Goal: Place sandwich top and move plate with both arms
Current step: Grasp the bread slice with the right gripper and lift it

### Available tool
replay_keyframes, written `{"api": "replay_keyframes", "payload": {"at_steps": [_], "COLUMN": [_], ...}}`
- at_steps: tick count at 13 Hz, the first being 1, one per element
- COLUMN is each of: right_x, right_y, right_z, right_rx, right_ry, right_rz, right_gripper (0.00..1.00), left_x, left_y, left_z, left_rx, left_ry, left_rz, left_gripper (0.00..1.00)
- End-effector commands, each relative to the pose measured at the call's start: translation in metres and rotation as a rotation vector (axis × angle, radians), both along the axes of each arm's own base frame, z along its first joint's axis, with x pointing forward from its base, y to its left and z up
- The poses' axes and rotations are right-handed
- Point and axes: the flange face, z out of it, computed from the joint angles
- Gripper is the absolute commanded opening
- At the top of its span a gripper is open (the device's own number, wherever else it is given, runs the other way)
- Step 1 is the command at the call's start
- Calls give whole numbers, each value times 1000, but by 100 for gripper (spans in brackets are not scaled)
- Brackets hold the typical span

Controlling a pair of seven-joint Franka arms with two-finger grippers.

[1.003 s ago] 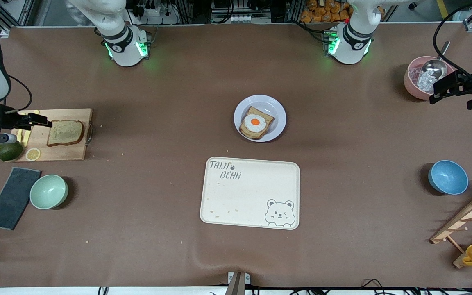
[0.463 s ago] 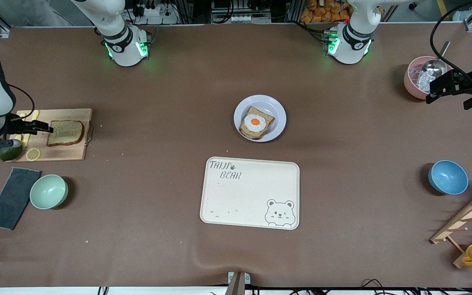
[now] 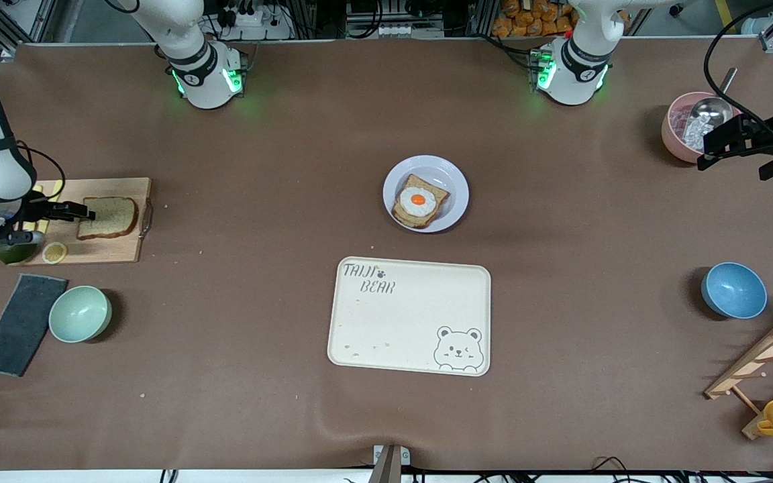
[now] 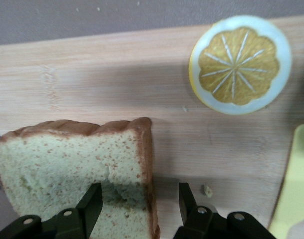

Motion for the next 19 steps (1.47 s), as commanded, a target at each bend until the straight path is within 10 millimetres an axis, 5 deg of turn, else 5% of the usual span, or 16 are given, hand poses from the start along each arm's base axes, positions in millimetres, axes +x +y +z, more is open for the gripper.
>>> {"api": "replay_keyframes", "payload": {"at_steps": [1,2,3,7,13,19], "right_x": [0,0,-1,6,50,109], "right_y": [-3,-3,-4,-1,13,97], "right_z": [-7,-8,-8,-1,50,108], "right_rx": [33,34,36,57,112,176], "right_ry": [-16,-15,-16,-6,28,84], "right_rz": [-3,-3,-7,12,82,127], "right_gripper": [38,13,0,0,0,0], "left_x": [-2,-2,-2,-1,0,1], "left_y": [1,1,1,2,3,1], "left_z": [6,6,5,5,4,3], "left_rx": [-15,-15,-16,-16,-16,-15], "left_ry": [-15,-15,-14,-15,-14,-20], "left_rz": [-2,-2,-2,0,1,-1], "left_gripper": [100,100,100,100,100,100]}}
